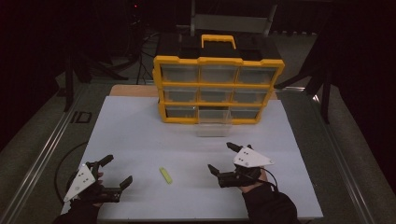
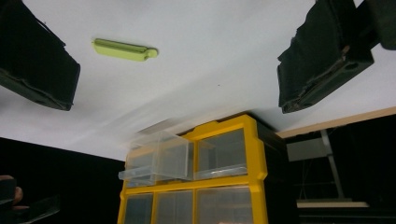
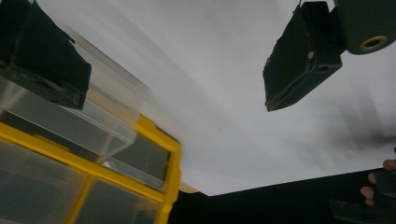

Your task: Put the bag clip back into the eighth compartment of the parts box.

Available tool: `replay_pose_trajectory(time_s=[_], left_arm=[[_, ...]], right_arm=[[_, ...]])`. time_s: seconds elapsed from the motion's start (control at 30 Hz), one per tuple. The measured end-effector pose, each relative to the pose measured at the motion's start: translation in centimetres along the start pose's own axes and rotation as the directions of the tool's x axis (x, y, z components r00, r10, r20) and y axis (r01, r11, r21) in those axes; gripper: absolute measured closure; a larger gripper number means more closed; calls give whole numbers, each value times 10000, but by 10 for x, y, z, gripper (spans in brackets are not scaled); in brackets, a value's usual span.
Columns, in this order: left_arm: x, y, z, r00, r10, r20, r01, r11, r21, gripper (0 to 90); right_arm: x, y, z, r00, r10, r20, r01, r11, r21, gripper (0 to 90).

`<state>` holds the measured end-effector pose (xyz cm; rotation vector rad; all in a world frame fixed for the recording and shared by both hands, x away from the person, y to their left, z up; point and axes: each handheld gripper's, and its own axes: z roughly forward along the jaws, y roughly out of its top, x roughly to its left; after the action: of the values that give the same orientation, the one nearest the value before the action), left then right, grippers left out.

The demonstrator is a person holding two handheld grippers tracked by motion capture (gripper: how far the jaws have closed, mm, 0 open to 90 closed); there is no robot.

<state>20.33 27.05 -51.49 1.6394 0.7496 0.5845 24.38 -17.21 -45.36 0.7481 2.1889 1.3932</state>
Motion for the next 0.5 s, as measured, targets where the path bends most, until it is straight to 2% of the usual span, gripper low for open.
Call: replay_pose_trajectory(time_s=[0.33,0.5], left_arm=[[0,0,0,10000,2,24,-2,10000,9,0],[-1,0,0,10000,5,41,-5,10000,-10,0]], right_arm=[[20,13,27,9977,-100,-667,105,9999,65,74],[32,18,42,9948,-39,-1020,68,9996,277,75]])
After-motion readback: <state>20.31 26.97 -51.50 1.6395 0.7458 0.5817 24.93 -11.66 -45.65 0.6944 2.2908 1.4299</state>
